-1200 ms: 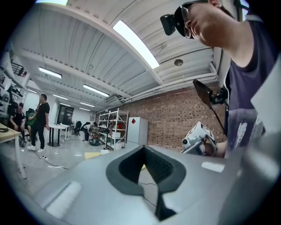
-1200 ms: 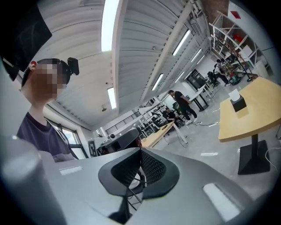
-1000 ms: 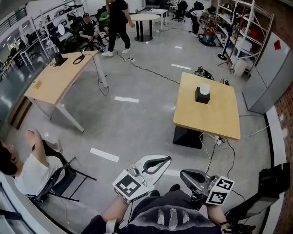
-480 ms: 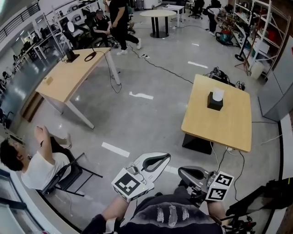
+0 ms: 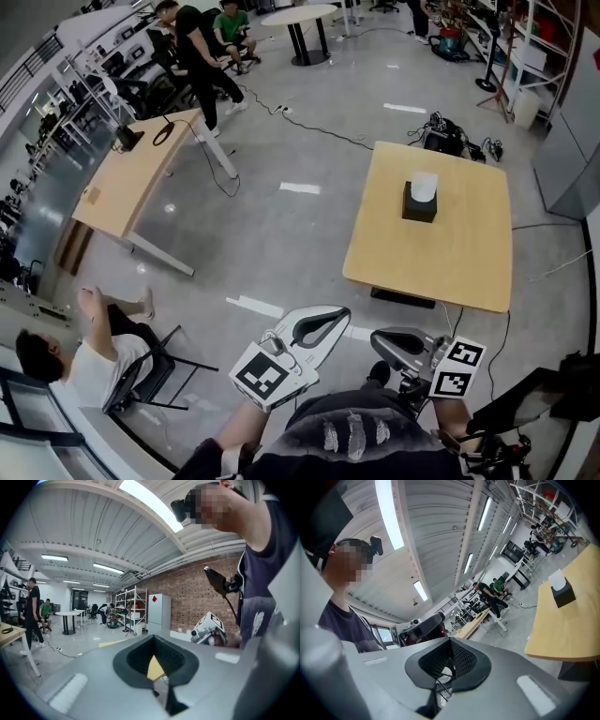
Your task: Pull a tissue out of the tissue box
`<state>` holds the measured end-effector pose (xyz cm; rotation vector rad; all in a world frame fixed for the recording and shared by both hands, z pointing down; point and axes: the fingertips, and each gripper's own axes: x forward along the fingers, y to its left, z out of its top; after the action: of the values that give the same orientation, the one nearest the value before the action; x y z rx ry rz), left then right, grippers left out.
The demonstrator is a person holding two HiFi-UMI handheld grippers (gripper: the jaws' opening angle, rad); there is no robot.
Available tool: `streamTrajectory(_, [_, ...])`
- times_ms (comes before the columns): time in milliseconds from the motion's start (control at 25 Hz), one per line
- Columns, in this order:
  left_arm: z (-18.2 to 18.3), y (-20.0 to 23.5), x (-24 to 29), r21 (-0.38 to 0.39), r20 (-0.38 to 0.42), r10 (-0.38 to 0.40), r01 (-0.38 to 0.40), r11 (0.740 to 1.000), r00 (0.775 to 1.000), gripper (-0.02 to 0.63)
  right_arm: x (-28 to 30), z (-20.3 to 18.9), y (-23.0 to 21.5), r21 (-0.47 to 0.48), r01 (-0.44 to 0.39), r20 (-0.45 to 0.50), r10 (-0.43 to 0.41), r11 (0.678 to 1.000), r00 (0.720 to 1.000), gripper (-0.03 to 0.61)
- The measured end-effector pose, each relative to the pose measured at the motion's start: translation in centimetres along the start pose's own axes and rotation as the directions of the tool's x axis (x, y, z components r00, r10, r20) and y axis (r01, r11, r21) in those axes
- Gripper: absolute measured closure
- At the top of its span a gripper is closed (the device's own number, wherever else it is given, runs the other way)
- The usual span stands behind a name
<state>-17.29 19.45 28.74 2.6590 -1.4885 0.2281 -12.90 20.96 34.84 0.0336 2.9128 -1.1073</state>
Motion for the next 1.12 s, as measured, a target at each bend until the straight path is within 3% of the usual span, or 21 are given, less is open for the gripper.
streamTrajectory(400, [1.1,0.2,8.7,0.025,-0.019,-0.009,0.009,1.000,1.000,0.612,-5.3,5.0,-6.7,-0.042,0.024,0.055,-0.021,0.999,0.998,0.581])
streamTrajectory(640, [0.9,1.4,12.1,0.025,-0.030,-0.071,0.072,0.997,0.997,0.612,-6.4,6.1,-9.0,-0.022,0.104,0.066,-0.102,0.994,0.993,0.581])
streamTrajectory(920, [1.3,5.8,16.1,0.039,0.010,-0.157,0.156,0.987,0.988,0.612,-5.5,9.6,-12.3,-0.034,0.230,0.101,-0.225,0.973,0.969,0.581])
streamTrajectory(1120, [2.3,11.0,17.7,0.039,0.054,-0.210,0.209,0.977,0.976,0.612,-1.5,11.9,-14.6,-0.072,0.304,0.086,-0.298,0.950,0.951,0.581])
